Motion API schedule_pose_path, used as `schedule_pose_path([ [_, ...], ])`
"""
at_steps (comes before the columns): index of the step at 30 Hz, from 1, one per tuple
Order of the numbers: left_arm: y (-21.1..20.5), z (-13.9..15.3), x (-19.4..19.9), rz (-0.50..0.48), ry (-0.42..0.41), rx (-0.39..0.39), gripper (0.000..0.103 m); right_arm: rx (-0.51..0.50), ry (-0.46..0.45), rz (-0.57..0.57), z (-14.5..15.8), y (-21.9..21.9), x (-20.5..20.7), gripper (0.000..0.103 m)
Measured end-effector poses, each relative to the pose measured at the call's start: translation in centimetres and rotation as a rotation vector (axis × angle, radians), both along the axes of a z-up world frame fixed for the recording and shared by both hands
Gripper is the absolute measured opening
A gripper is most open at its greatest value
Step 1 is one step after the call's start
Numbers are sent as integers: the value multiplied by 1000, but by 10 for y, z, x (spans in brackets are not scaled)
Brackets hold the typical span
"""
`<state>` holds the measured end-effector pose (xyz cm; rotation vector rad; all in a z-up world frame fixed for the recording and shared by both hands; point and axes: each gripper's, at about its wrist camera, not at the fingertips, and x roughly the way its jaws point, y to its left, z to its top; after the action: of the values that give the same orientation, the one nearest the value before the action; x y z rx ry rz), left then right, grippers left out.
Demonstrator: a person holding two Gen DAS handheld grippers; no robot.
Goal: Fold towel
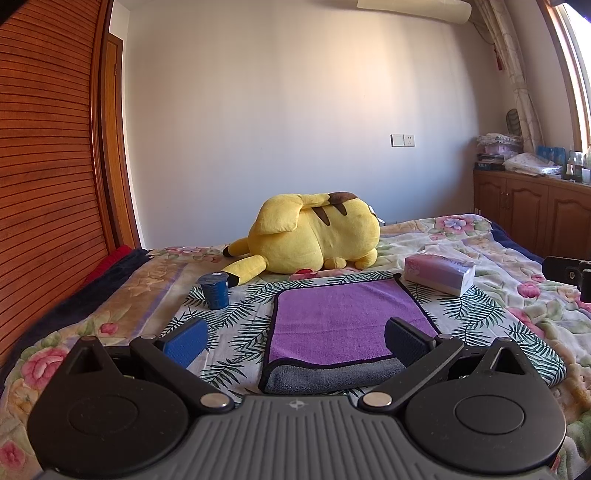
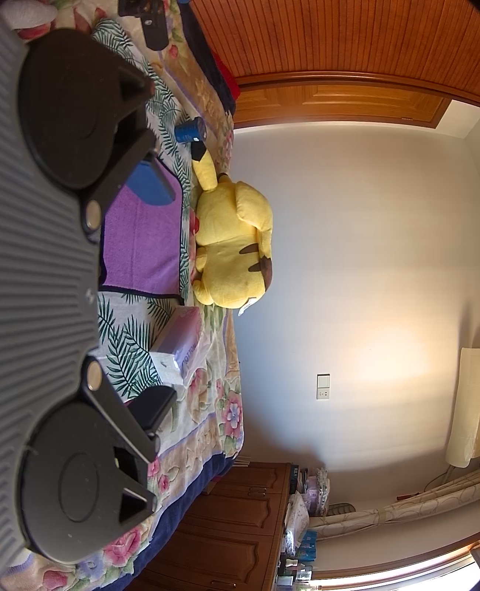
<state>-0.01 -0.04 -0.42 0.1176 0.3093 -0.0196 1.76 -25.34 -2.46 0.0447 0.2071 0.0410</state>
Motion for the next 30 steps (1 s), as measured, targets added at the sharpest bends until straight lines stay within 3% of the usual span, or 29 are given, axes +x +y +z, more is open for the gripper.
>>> schedule_pose_path([
  [30,0,0,0,0,1,1,103,-2,2,0,1,2,1,103],
])
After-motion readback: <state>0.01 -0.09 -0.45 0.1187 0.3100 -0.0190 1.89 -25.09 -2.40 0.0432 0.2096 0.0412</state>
